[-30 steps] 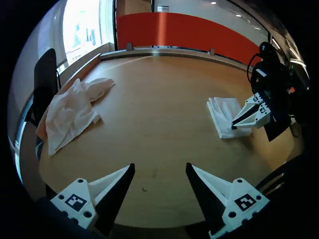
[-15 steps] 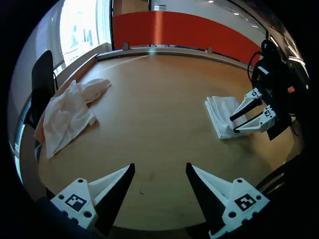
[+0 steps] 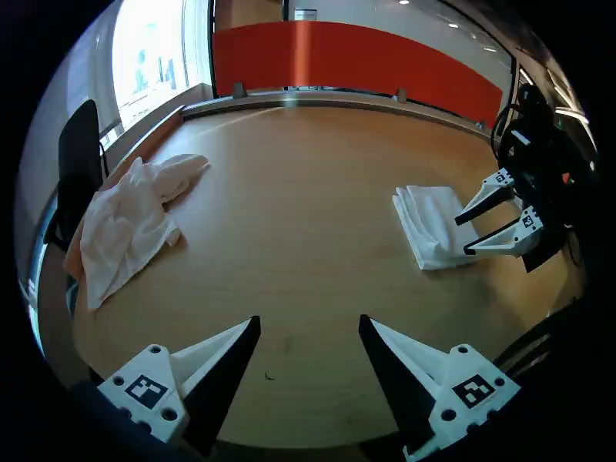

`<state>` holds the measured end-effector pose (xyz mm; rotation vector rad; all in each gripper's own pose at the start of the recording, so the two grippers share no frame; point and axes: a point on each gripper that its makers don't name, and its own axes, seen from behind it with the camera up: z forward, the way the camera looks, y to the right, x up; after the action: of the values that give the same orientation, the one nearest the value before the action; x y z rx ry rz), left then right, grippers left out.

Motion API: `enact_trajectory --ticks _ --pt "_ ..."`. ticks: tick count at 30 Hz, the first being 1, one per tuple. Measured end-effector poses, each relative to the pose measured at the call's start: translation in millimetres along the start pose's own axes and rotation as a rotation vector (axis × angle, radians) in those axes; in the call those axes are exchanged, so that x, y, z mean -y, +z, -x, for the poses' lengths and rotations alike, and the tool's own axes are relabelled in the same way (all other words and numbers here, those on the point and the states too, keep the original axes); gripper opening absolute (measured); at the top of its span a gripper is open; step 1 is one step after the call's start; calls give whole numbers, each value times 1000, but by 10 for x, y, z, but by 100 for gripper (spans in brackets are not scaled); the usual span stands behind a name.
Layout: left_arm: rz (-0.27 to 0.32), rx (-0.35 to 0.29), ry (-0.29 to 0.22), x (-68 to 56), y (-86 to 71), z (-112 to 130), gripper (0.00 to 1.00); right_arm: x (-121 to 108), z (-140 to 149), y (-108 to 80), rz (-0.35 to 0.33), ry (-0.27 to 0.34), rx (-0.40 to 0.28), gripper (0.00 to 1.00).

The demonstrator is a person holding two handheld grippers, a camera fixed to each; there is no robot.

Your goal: Fold towel

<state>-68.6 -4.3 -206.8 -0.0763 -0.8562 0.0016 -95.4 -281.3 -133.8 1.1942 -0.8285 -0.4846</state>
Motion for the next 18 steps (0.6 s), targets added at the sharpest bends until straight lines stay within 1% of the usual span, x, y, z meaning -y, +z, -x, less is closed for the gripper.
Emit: enact_trajectory --ticks 11,18 --pt "8 2 18 -54 51 -42 95 -63 261 -211 53 60 -2 73" --pt "12 -1 21 -82 64 -60 95 -97 392 -271 86 81 4 73"
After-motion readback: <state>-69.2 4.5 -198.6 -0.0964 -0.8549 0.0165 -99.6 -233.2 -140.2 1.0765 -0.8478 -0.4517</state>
